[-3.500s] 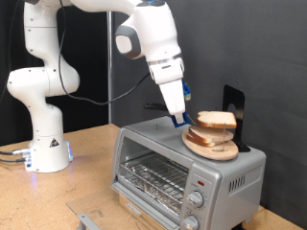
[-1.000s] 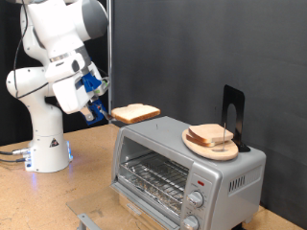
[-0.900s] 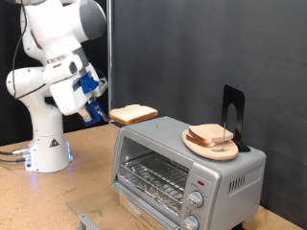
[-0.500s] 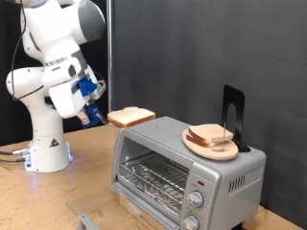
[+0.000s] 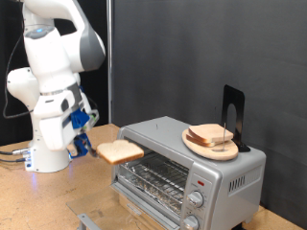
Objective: Make a piece of toast with the oven
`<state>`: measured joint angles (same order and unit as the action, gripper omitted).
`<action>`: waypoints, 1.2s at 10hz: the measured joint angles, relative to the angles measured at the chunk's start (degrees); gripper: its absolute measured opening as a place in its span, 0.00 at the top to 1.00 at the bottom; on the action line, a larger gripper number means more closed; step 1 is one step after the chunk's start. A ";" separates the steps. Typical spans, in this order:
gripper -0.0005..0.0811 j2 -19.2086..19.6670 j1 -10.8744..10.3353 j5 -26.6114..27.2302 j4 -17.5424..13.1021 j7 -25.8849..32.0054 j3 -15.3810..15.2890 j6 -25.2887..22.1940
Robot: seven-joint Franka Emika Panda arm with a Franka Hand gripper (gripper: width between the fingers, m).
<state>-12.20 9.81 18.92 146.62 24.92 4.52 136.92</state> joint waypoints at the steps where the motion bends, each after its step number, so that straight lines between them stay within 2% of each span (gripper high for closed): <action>1: 0.50 2.14 -0.01 0.81 0.01 1.05 0.00 2.35; 3: 0.50 5.52 -0.09 3.59 -0.07 4.60 -0.01 5.17; 5: 0.50 6.46 -0.10 4.62 -0.50 5.98 -0.02 5.44; 8: 0.50 6.54 -0.11 -0.70 -1.47 9.02 -0.49 3.69; 10: 0.50 7.65 -0.18 -2.29 -4.24 9.02 -1.17 1.19; 12: 0.50 9.88 -0.35 -8.25 -7.27 8.77 -2.43 -0.83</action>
<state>-2.32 9.47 10.67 139.35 33.68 2.08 136.09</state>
